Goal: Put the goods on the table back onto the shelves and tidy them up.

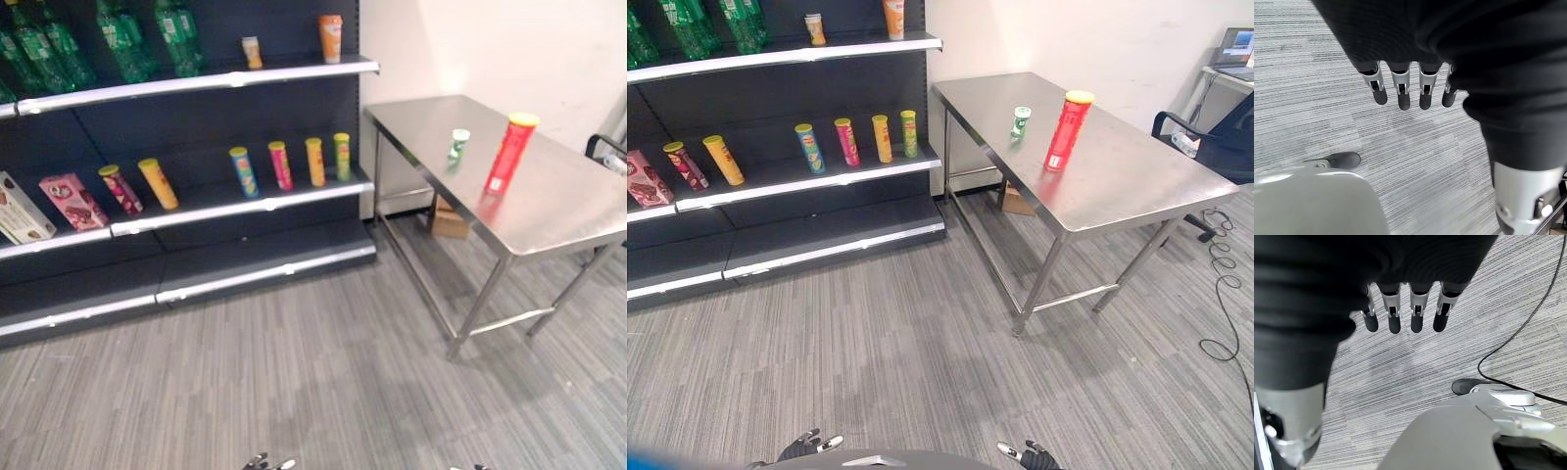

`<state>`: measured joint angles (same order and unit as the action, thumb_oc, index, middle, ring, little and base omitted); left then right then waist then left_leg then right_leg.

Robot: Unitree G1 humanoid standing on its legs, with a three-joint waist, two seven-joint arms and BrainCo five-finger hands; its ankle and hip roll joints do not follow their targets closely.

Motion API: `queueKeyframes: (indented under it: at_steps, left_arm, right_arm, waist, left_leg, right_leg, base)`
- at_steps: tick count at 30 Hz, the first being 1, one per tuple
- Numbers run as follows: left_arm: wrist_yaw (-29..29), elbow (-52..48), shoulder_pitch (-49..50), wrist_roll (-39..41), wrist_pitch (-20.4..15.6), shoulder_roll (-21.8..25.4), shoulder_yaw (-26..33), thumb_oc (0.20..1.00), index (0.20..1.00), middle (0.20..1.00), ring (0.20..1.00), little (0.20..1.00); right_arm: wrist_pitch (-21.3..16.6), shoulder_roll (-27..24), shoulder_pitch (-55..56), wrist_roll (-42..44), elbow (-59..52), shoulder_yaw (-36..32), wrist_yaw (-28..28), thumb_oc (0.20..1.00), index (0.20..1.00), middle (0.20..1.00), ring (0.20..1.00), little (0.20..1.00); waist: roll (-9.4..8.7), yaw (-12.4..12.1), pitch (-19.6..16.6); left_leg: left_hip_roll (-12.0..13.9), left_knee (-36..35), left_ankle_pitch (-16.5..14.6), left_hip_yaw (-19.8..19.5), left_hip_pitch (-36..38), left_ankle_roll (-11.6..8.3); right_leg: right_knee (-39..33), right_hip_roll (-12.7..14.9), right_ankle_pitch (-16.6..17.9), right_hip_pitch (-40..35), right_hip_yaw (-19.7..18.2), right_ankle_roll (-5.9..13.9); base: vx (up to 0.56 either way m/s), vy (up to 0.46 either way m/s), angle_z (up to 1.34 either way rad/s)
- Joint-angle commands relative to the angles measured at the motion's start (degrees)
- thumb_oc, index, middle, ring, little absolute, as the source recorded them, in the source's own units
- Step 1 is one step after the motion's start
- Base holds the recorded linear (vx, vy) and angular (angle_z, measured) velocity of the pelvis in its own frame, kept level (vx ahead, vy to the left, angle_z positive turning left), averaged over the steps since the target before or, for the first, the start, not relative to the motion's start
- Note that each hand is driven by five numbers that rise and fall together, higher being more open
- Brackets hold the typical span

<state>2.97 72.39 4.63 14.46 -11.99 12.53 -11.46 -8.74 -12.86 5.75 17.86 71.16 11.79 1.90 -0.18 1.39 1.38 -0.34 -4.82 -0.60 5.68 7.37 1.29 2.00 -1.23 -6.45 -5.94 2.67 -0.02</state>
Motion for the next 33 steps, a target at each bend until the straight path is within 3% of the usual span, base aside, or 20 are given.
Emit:
queueKeyframes:
  at_steps: [1, 20, 33]
  left_arm:
    - [0.5, 2.7, -3.9, -1.6, -1.7, 0.8, 0.7, 1.000, 1.000, 1.000, 1.000, 1.000]
    - [-0.1, 2.8, -4.1, -0.7, -1.7, 0.3, 1.0, 1.000, 1.000, 1.000, 1.000, 1.000]
    - [-0.4, 2.4, -4.5, -0.8, -2.0, 0.3, 0.9, 1.000, 1.000, 1.000, 1.000, 1.000]
  right_arm:
    - [-1.5, -0.4, -2.9, -0.6, 0.9, 1.8, 0.5, 1.000, 1.000, 1.000, 1.000, 1.000]
    - [-1.5, 0.1, -2.6, -2.2, 1.0, 3.1, 0.1, 1.000, 1.000, 1.000, 1.000, 1.000]
    - [-1.0, -0.1, -3.7, -2.8, 0.9, 3.1, 0.1, 1.000, 1.000, 1.000, 1.000, 1.000]
  waist:
    - [-2.81, 0.2, -1.7]
    - [-2.83, 0.1, -1.3]
    - [-1.93, 0.0, -0.5]
  left_leg:
    - [1.5, -0.2, -2.5, -0.8, -0.5, -3.35]
    - [1.4, -0.2, -2.4, -1.3, -1.0, -3.27]
    - [-0.6, -0.2, -3.0, -1.1, -2.0, -1.58]
  right_leg:
    - [-7.0, 4.9, 6.9, 0.2, 0.5, 5.53]
    - [-7.0, 4.9, 7.0, 0.5, 0.6, 5.56]
    - [-7.0, 6.3, 8.3, 2.3, -1.3, 6.73]
  base:
    - [0.00, 0.000, 0.00]
    - [0.00, 0.000, 0.00]
    - [0.00, 0.057, -0.07]
